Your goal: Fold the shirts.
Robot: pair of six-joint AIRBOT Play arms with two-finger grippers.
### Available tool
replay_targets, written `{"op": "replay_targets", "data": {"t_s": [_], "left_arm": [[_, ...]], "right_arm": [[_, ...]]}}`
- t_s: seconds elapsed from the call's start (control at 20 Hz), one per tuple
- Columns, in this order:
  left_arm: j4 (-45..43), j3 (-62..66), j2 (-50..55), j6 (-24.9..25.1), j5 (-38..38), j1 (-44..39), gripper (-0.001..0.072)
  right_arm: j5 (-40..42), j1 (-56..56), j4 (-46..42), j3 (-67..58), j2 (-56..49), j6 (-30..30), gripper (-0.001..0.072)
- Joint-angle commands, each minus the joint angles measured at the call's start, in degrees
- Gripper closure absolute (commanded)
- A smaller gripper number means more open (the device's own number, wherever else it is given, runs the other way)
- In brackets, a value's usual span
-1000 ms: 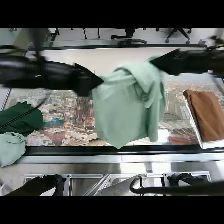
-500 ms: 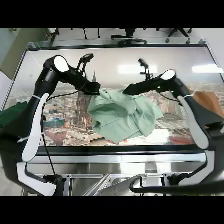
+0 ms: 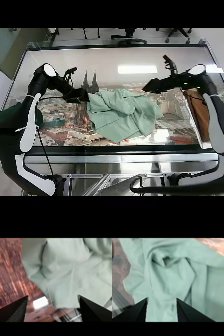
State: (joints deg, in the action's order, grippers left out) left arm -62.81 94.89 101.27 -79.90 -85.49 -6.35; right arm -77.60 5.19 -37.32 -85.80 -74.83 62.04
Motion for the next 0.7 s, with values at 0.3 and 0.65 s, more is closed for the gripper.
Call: {"op": "replay_targets", "data": {"t_s": [0.3, 0.65], "left_arm": [[-0.17, -24.17, -6.71, 3.39, 12.66, -9.18, 0.0018], [-0.2, -22.67, -5.66, 3.37, 16.0, -9.22, 0.0694]], "right_arm": [[6.29, 3.26, -12.85, 42.29, 28.68, 11.13, 0.007], [20.79, -2.23, -0.81, 57.53, 28.89, 6.16, 0.0074]]}}
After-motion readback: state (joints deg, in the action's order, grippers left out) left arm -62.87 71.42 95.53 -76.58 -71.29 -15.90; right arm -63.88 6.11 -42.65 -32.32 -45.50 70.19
